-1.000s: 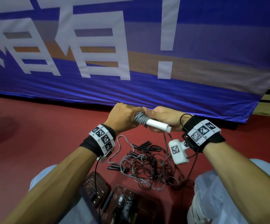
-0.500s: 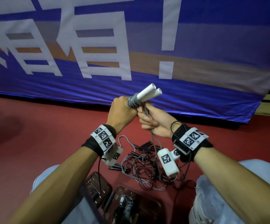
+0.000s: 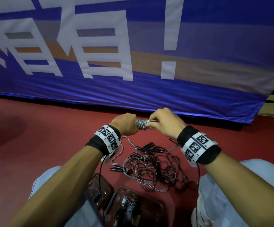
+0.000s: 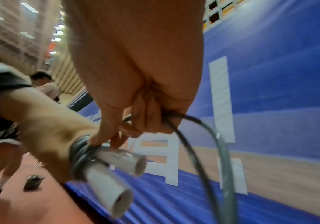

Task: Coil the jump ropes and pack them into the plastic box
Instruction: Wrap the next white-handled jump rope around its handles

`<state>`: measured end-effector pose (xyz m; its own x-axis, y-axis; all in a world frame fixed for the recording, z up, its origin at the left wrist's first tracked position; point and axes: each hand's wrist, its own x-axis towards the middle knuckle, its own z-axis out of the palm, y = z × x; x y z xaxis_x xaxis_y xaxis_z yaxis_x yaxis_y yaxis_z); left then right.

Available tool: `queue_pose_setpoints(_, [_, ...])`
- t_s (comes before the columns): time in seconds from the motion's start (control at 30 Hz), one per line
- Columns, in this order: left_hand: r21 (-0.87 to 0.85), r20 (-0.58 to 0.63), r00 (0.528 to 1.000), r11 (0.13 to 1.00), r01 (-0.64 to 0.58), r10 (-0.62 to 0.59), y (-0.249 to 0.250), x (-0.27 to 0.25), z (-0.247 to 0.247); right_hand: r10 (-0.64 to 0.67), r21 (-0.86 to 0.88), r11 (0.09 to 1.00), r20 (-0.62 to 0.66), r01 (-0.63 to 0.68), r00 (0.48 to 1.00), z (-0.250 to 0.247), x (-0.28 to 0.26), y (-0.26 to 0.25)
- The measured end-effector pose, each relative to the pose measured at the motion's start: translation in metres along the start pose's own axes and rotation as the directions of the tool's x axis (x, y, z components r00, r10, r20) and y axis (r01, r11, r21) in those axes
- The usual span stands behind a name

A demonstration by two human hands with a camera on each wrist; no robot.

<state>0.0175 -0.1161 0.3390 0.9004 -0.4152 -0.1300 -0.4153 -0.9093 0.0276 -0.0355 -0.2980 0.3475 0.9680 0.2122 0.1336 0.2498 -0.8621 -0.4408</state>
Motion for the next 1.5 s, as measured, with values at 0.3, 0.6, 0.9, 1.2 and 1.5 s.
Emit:
queue_pose_setpoints(0.3, [0.455,-0.146,0.891,0.829,-0.324,0.429,-0.002,0.002,-0.020,-0.002,0.217,0.976,0.167,-0.035,0.986,-0.025,-0.001,0.018])
queue_pose_setpoints(0.6, [0.440,-0.387,0.651,0.751,-0.492,0.653,-0.014,-0.008,-0.029,-0.226,0.617,0.764,0.533,-0.192,0.815,-0.038,-0.007,0.006])
queue_pose_setpoints(0.9, [0.130,-0.676,0.559,0.824,-0.551,0.480,-0.017,-0.018,-0.022,-0.340,0.814,0.492,0.506,-0.308,0.793,-0.019,0.003,0.006])
queue_pose_setpoints(1.2, [-0.268,-0.697,0.715,0.907,-0.325,0.050,-0.007,-0.020,-0.024,-0.224,0.922,0.056,0.385,-0.383,0.895,-0.009,0.006,-0.010])
queue_pose_setpoints(1.5, [-0.283,-0.338,0.895,0.939,0.198,-0.291,-0.003,-0.002,-0.013,0.266,0.785,0.437,0.353,-0.439,0.897,0.011,0.019,-0.031])
